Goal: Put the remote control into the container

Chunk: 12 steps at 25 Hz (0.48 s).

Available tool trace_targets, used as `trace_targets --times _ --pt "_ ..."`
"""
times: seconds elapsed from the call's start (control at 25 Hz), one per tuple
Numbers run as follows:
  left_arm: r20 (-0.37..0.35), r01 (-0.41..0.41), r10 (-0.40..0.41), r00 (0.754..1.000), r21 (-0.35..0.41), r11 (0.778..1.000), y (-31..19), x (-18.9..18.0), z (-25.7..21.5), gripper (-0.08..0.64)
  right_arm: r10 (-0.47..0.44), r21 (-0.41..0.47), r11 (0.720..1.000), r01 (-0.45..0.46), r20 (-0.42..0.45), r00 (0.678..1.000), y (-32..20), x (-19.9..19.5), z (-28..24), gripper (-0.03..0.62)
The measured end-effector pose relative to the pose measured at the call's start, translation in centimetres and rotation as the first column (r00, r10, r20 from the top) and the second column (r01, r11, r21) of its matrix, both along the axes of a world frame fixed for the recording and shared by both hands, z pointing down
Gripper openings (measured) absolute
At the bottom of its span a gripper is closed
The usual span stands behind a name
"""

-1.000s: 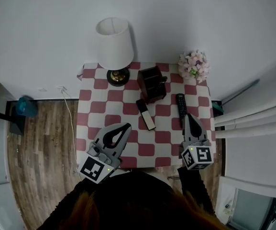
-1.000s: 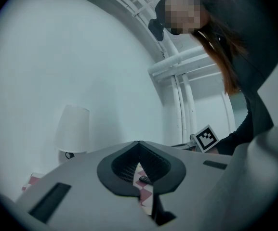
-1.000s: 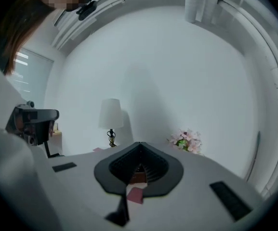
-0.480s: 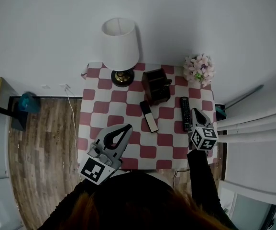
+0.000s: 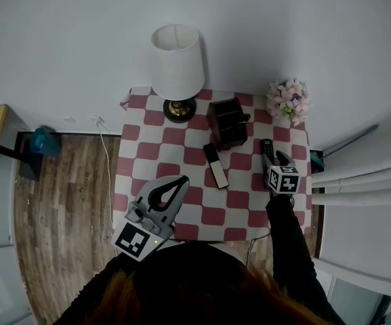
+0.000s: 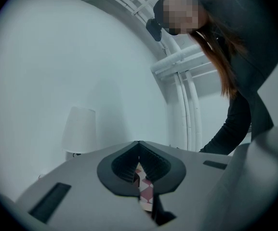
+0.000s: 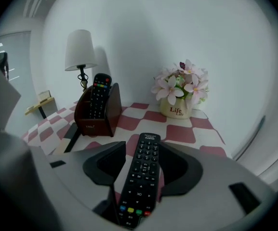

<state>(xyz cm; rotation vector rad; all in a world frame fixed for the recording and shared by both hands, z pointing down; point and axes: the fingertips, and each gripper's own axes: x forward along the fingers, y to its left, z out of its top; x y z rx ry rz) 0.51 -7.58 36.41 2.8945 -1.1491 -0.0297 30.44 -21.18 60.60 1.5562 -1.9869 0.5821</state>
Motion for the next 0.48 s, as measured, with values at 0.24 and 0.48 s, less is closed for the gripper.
trace_targets --times 0.24,0.48 --pt "0.014 0.023 -0.023 1.000 -0.004 1.000 -0.3 -0.7 0.1 0.009 0.020 -0.097 0.995 -0.025 -0.047 0.999 -1.2 0.3 2.5 0.224" --pt "0.023 0.055 -0.055 0.998 -0.014 0.998 -0.6 -1.7 0.3 0.009 0.040 -0.182 0.982 -0.058 -0.097 0.994 -2.6 0.5 3.5 0.242"
